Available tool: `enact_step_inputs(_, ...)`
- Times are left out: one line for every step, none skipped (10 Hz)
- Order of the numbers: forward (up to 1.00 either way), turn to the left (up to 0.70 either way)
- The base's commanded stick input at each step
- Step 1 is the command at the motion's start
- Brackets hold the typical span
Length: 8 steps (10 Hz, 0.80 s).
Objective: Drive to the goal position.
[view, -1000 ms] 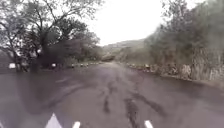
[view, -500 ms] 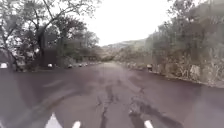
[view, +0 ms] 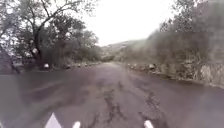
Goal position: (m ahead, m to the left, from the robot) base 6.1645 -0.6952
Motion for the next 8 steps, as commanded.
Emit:
enact_step_inputs(1.00, 0.00)
enact_step_inputs(1.00, 0.00)
enact_step_inputs(1.00, 0.00)
enact_step_inputs(1.00, 0.00)
enact_step_inputs(1.00, 0.00)
enact_step_inputs(1.00, 0.00)
enact_step_inputs(1.00, 0.00)
enact_step_inputs(1.00, 0.00)
